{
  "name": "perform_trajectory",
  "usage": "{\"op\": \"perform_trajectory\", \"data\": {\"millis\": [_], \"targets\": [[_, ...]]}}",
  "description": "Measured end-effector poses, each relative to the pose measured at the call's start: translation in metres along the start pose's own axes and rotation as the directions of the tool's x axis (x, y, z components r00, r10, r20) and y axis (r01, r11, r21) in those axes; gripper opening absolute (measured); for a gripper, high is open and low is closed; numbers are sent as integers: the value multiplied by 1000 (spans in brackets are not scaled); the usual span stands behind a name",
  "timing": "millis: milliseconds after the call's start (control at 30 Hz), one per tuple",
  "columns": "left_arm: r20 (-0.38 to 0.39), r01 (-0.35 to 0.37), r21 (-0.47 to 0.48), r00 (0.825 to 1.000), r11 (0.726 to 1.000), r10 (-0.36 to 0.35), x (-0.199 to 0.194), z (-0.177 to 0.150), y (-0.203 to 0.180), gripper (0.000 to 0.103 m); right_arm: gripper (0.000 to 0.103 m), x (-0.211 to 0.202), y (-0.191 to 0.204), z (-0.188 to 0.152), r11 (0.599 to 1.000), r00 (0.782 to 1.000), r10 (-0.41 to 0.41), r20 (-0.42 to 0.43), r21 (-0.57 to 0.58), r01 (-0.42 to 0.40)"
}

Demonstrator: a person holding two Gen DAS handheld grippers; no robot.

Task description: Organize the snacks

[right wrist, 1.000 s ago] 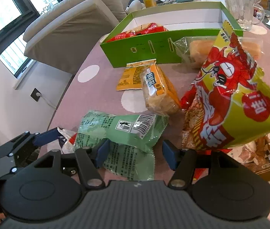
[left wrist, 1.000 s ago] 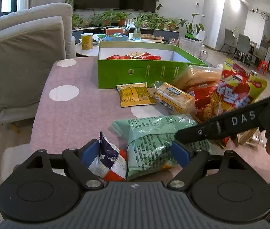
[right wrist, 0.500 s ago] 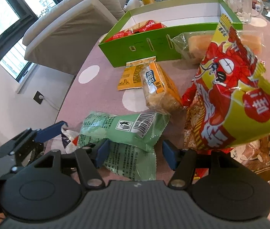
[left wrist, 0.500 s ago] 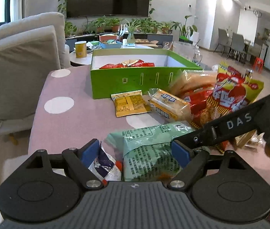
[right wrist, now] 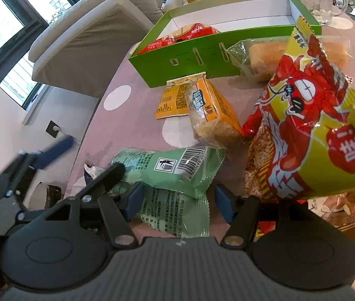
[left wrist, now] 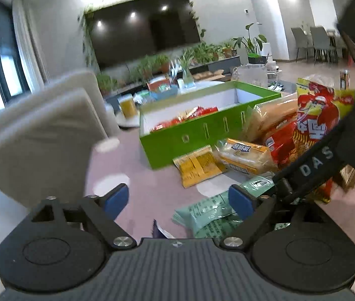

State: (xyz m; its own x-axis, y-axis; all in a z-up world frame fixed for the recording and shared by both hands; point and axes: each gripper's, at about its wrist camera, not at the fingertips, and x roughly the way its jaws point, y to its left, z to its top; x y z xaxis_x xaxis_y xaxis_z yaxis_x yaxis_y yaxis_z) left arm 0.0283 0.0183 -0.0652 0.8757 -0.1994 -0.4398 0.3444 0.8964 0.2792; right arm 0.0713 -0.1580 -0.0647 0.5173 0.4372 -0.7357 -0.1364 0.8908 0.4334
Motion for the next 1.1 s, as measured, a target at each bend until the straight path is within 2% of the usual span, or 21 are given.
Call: {"op": "perform_trajectory", "data": {"millis": [33, 100, 167, 233, 333, 467, 567, 667, 767, 833, 1000, 1100], "targets": [[-15, 14, 4, 1000, 1000, -14, 0, 1, 0, 88, 53, 0, 0, 0, 1000, 1000, 2, 0, 1, -2], [-53, 93, -47, 994, 995, -95, 4, 0, 2, 85, 52, 0, -1, 0, 1000, 1000, 1, -1, 3, -1], [-63, 97, -91, 993, 991, -103, 6, -3, 4, 82, 52, -1, -1, 0, 1000, 1000, -12, 0, 5, 12], [-68, 119, -89, 990, 989, -125, 7, -5, 4, 75, 52, -2, -2, 0, 1000, 1000, -13, -1, 7, 13], [-69, 140, -110, 987, 984, -148, 12, -6, 8, 74, 52, -2, -2, -1, 1000, 1000, -19, 1, 9, 19], [-81, 113, -181, 988, 977, -130, 6, -2, 19, 69, 52, -3, -1, -1, 1000, 1000, -16, 3, -2, 16], [-18, 111, -130, 993, 985, -114, -7, 2, 20, 69, 52, -3, -3, 0, 1000, 1000, -6, 2, 16, 6], [-40, 165, -135, 984, 977, -172, -5, -1, 16, 68, 53, -4, -3, -1, 1000, 1000, -15, 3, 10, 15], [-123, 189, -200, 969, 961, -216, 14, -11, 15, 68, 53, -5, -5, -1, 1000, 1000, -12, 0, 15, 12], [-98, 209, -228, 967, 951, -236, 17, -14, 18, 67, 52, -6, -5, -1, 1000, 1000, -27, 8, 14, 27], [-108, 235, -277, 956, 932, -273, 24, -11, 25, 65, 52, -5, -3, 0, 999, 999, -36, 12, 10, 36], [-142, 246, -341, 941, 907, -308, 29, -12, 30, 65, 52, -4, -4, 1, 999, 999, -44, 6, 1, 44]]}}
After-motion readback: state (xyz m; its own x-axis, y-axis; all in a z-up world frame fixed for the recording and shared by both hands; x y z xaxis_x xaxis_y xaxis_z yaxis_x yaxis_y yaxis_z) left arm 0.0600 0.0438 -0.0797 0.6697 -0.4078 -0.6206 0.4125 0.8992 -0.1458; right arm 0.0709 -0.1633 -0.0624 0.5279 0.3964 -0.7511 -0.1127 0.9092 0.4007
